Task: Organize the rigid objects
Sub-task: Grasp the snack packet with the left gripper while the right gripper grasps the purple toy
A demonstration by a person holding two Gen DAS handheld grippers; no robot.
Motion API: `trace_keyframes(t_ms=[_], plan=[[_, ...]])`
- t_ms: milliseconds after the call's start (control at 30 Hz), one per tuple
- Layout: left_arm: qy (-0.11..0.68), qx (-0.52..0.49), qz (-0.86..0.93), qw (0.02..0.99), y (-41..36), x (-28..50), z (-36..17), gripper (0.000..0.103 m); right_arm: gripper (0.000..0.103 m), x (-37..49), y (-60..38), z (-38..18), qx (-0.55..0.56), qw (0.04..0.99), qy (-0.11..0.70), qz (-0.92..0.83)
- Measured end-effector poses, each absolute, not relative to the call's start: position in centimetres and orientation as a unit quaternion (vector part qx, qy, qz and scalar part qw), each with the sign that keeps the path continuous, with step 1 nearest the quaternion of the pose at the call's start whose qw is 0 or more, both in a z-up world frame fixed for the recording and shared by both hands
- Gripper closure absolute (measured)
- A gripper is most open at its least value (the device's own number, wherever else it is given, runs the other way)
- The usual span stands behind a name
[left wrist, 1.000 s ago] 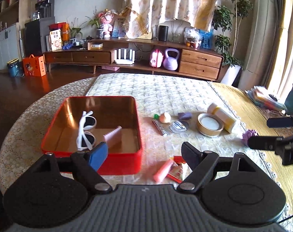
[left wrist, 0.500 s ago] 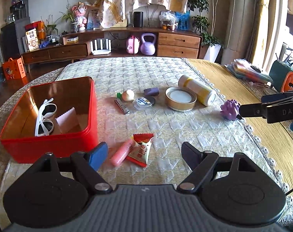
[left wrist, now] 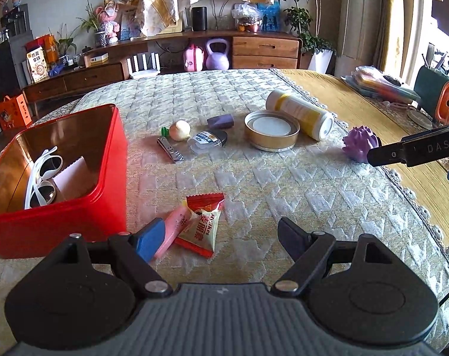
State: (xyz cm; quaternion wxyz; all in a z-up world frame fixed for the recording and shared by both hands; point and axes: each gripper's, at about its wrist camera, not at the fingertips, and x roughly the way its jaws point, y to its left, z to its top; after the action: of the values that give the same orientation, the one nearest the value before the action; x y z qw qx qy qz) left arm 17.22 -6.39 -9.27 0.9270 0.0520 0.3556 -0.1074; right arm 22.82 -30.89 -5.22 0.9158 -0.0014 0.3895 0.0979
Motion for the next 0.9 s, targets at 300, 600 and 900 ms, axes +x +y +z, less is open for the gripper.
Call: trace_keyframes(t_ms=[300,600,900], plan=[[0.355,0.078,-0.119,0.924,-7.3,18.0,-10.4,0.034,0.013,24.0,-30.6,-6.2,-0.002,0.910,0.401,0.106],[0.367,0.074,-0.112,0.921,-7.1,19.1,-11.0,0.046,0.024,25.0,-30.2,-6.7,-0.005,0.909,0.403,0.109],[0.369,0.074,-0.101,0.921,-7.2,19.9,-10.7,0.070,0.040,25.6,-30.6,-7.0,0.000,0.912,0.402,0.087]])
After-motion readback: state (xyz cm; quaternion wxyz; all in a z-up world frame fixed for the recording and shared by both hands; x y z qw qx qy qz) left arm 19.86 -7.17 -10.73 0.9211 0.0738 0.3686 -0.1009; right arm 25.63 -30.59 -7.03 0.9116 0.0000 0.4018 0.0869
